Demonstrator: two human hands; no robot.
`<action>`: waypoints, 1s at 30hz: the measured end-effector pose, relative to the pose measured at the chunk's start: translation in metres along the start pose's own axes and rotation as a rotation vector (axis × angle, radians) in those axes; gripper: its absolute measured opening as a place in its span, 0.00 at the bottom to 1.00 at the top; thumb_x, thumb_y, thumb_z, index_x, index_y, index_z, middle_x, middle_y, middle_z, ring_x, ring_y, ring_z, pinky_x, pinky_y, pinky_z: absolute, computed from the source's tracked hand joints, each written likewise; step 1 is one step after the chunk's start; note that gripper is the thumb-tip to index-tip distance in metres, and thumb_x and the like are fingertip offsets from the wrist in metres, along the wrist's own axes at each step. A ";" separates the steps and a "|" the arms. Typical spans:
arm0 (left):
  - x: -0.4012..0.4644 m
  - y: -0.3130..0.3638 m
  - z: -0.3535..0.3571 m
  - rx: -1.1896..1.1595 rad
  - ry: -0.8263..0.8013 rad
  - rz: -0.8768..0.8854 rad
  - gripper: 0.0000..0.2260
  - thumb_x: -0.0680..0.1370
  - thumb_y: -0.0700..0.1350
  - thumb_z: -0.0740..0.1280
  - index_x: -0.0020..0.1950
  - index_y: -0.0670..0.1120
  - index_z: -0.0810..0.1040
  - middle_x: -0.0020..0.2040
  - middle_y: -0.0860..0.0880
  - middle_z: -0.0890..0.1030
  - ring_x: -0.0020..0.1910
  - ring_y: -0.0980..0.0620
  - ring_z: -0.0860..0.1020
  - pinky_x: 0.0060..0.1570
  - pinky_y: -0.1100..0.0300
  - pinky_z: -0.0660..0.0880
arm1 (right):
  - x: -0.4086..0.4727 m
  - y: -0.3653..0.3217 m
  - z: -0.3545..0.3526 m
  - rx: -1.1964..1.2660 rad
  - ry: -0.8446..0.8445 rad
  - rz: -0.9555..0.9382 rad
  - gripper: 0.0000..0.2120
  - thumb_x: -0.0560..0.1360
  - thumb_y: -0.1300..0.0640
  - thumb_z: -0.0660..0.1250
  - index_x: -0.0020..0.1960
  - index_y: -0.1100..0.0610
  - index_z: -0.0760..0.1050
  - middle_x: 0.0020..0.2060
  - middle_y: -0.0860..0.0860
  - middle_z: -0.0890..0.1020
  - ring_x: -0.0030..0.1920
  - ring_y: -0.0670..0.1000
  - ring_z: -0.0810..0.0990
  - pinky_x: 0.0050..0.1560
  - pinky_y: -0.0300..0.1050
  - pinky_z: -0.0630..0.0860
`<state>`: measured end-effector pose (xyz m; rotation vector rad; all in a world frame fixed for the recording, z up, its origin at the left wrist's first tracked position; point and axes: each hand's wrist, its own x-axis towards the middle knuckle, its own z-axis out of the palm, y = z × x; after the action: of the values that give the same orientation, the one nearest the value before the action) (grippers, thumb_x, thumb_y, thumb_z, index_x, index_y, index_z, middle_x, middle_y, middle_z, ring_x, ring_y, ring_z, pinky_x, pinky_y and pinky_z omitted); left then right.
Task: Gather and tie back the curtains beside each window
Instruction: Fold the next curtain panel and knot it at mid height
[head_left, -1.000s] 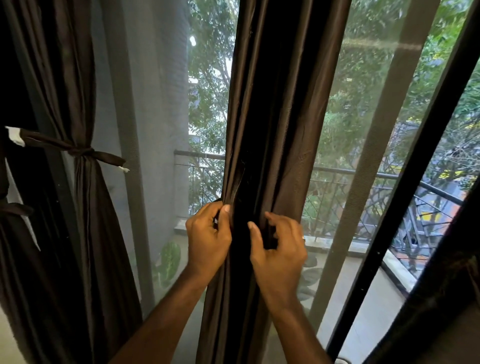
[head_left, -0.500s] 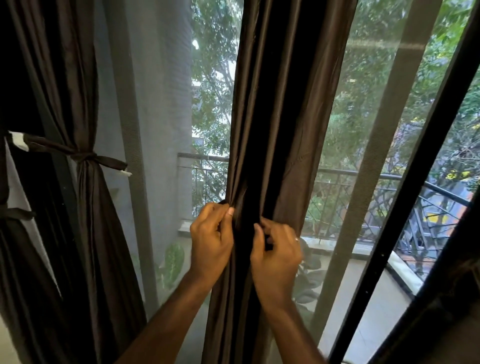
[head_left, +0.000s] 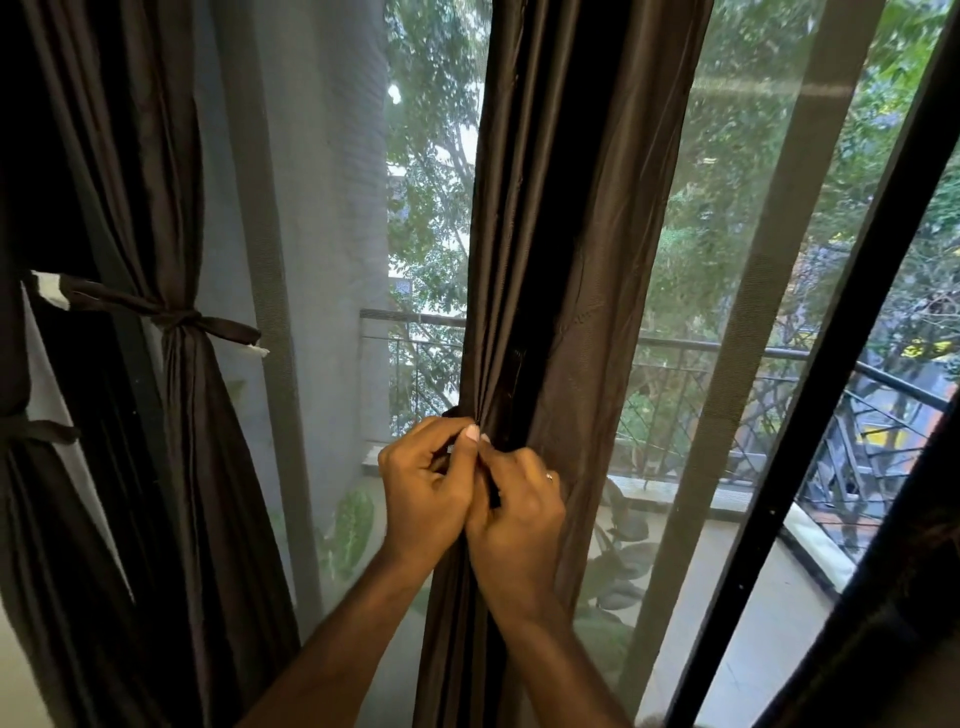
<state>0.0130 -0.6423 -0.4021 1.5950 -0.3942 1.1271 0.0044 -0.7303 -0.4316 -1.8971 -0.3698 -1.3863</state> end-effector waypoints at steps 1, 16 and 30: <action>0.000 0.001 0.000 -0.003 -0.002 0.001 0.06 0.77 0.45 0.70 0.45 0.43 0.85 0.40 0.52 0.84 0.40 0.53 0.83 0.38 0.54 0.81 | 0.000 0.000 0.001 0.016 -0.009 0.006 0.08 0.79 0.57 0.66 0.48 0.57 0.84 0.36 0.48 0.77 0.37 0.48 0.75 0.43 0.43 0.71; 0.001 -0.004 0.005 0.106 0.038 0.063 0.04 0.77 0.40 0.70 0.45 0.42 0.84 0.38 0.52 0.82 0.36 0.56 0.81 0.33 0.55 0.78 | 0.019 0.009 -0.048 -0.070 0.090 0.293 0.36 0.75 0.43 0.75 0.77 0.49 0.64 0.66 0.51 0.79 0.61 0.53 0.76 0.62 0.42 0.64; 0.007 -0.009 -0.017 0.252 0.089 0.150 0.05 0.77 0.41 0.71 0.45 0.40 0.85 0.38 0.49 0.84 0.35 0.55 0.80 0.34 0.56 0.77 | 0.008 0.044 -0.040 -0.152 0.222 0.298 0.13 0.80 0.57 0.64 0.53 0.63 0.84 0.44 0.56 0.80 0.41 0.59 0.79 0.45 0.45 0.71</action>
<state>0.0150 -0.6217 -0.4021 1.7475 -0.3265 1.4017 0.0065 -0.7902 -0.4356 -1.8049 0.1266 -1.4320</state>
